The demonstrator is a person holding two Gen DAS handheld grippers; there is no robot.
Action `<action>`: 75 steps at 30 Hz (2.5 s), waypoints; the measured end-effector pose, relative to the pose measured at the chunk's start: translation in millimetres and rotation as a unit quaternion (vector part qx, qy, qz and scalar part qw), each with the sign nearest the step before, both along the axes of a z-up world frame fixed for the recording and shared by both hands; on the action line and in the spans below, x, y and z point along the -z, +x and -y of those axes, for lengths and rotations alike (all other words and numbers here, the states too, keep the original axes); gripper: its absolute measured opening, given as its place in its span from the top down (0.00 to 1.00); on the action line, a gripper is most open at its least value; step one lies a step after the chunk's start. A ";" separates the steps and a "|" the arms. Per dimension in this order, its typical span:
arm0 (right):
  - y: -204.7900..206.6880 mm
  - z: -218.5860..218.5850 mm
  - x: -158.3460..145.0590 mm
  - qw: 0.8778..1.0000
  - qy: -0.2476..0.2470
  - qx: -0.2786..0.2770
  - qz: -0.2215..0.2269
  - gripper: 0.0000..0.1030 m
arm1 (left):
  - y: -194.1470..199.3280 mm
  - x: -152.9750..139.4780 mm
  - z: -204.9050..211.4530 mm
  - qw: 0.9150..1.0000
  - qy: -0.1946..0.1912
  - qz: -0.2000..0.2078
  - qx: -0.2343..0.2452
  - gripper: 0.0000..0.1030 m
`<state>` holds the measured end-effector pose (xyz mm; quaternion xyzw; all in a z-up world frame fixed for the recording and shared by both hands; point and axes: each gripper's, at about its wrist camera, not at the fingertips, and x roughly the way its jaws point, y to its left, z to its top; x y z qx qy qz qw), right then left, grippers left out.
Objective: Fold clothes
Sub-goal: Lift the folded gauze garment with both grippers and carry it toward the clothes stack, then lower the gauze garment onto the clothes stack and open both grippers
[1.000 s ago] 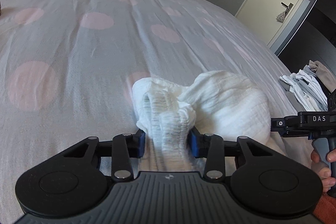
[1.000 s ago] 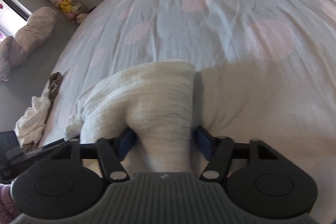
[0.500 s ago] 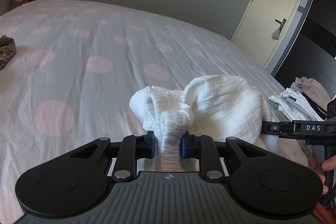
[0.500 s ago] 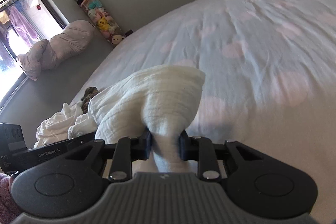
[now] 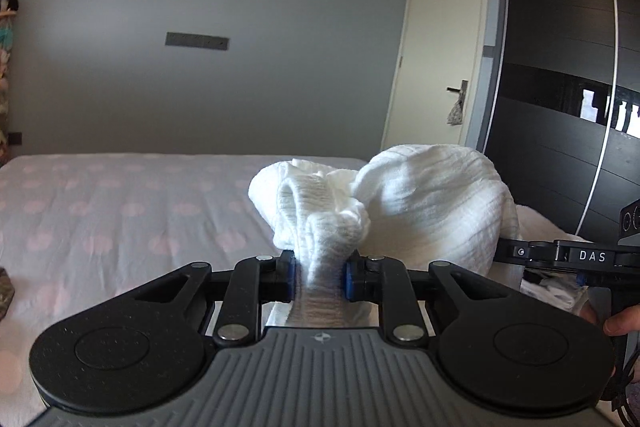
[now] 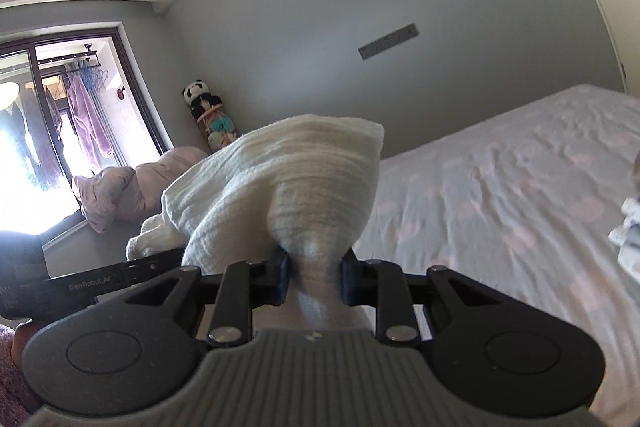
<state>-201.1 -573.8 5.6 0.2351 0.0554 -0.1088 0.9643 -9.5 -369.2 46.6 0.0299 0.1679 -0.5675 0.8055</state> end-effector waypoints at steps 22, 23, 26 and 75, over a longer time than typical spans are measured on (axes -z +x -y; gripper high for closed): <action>-283.6 161.7 -156.7 0.971 -0.094 0.192 -0.110 0.74 | -218.8 -83.5 270.6 0.954 -0.041 0.005 0.297 0.83; -287.8 171.2 -157.6 0.968 -0.093 0.198 -0.123 0.74 | -224.1 -80.2 282.3 0.952 -0.040 -0.002 0.304 0.83; -287.3 201.5 -156.1 0.960 -0.088 0.208 -0.163 0.74 | -231.1 -64.5 317.8 0.948 -0.030 -0.033 0.315 0.84; -215.2 267.5 -20.2 0.874 -0.203 0.180 -0.402 0.51 | -123.8 63.4 371.6 0.940 0.167 -0.238 0.178 0.50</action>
